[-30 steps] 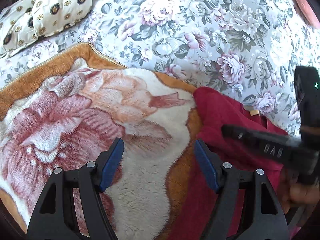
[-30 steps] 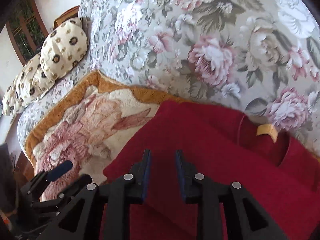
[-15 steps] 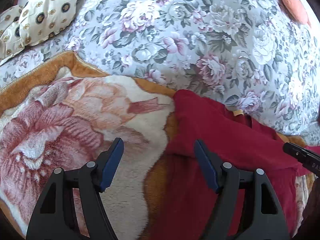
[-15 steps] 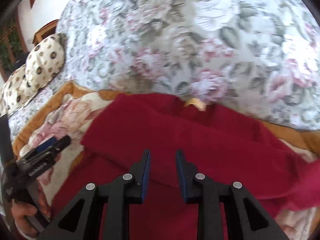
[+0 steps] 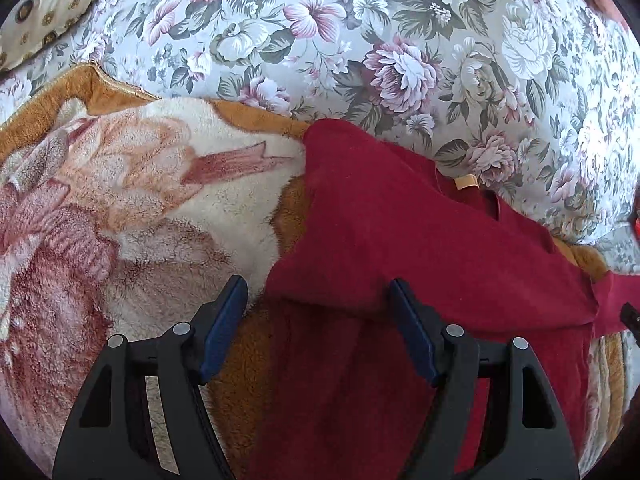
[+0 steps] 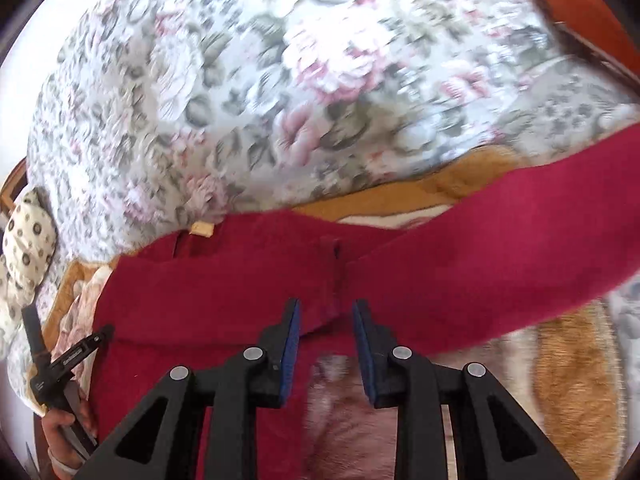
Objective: Fold small clothes
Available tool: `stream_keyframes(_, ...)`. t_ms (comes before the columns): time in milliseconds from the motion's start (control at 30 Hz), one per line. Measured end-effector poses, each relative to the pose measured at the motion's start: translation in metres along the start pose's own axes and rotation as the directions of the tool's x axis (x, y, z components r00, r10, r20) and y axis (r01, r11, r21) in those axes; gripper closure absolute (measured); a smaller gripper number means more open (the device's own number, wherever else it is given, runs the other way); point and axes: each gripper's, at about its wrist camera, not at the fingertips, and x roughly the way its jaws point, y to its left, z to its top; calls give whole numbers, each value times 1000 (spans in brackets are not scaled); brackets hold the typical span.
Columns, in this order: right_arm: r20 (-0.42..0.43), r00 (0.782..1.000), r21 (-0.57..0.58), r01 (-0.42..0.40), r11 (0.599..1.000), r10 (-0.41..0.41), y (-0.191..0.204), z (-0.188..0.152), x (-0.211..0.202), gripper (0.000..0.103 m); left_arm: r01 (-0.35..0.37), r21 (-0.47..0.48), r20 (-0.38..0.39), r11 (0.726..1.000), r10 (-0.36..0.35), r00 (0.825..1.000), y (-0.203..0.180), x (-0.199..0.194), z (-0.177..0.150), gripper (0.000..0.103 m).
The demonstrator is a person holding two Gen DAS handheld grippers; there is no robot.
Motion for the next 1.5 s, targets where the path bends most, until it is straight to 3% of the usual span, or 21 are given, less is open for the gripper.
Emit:
stream_keyframes(67,45,994,33,94,995,-96,-30,4,-23,76,2,4,9,1000,-2,1000,-1,-3,-1,30)
stream_keyframes(133,63,974,78,212,974,-217,-64,10,-44,73,12,12,48,1000,-13,999,-2,-12,0,30)
stream_keyframes(267,73,951,194,282,940,-300,-122,17,-67,72,55,76,135,996,-65,989,-14,-34,-1,30)
stream_keyframes(367,70,952,271,269,924,-297,-150,18,-69,70,83,148,149,986,-105,983,-28,-39,-5,30)
stream_keyframes(433,110,966,316,189,930,-234,-157,19,-67,70,79,189,138,979,-106,985,-37,-36,-7,30)
stream_keyframes(567,170,967,355,121,927,-191,-162,30,-58,71,70,194,97,979,-90,991,-40,-26,-8,30)
stream_keyframes(667,169,966,343,129,930,-196,-158,41,-46,85,80,157,98,984,-96,991,-33,-25,-6,30)
stream_keyframes(700,158,966,342,140,929,-203,-158,42,-42,94,80,146,100,986,-95,990,-30,-26,-5,30)
stream_keyframes(767,169,967,345,125,930,-192,-154,42,-43,97,86,126,101,988,-99,990,-26,-26,-4,30)
stream_keyframes(967,258,966,133,3,991,-38,-68,48,-78,97,106,88,118,990,-116,986,-18,-33,-1,30)
stream_keyframes(1133,209,965,-102,-139,985,158,45,48,-67,97,135,46,127,990,-140,982,-9,-37,1,30)
stream_keyframes(1233,130,956,-209,-232,950,262,118,32,-39,97,167,5,126,986,-166,978,-2,-37,4,30)
stream_keyframes(1367,29,955,-319,-270,909,294,200,-6,16,97,207,-47,101,977,-202,974,6,-31,6,30)
stream_keyframes(1433,-141,947,-378,-319,869,287,237,-30,61,84,213,-65,85,975,-207,975,9,-28,7,30)
stream_keyframes(1500,-278,928,-400,-348,848,249,256,-51,91,82,221,-76,82,972,-215,973,11,-27,7,30)
